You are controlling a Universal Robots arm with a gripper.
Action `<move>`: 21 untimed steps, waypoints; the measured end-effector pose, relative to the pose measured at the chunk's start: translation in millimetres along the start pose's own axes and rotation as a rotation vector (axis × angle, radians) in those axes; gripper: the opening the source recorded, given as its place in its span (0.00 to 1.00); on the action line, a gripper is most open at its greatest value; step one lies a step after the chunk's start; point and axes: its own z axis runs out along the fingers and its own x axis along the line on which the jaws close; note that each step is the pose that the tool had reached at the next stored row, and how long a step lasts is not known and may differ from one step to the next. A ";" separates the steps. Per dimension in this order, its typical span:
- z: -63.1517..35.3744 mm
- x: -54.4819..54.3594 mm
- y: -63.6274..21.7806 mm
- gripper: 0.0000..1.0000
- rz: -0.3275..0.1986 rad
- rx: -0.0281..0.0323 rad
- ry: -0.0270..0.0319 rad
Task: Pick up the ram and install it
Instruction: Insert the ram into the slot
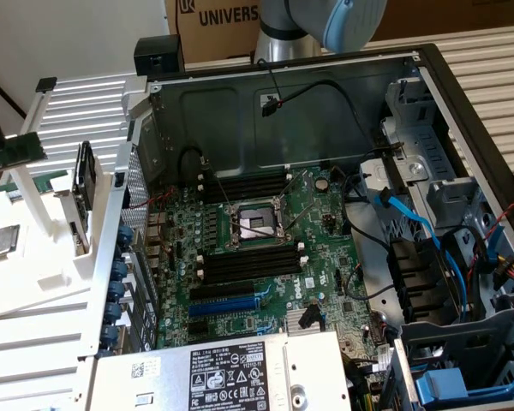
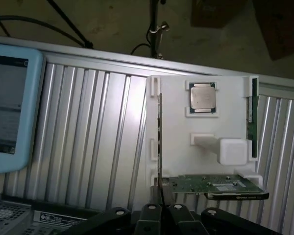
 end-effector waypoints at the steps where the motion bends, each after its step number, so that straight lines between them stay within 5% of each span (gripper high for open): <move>1: -2.1 0.3 -2.0 0.12 0.000 0.0002 -0.0003; 9: -18.7 3.5 -22.5 0.12 0.000 0.0015 -0.0021; 21: -37.9 10.4 -69.5 0.12 0.000 0.0015 -0.0021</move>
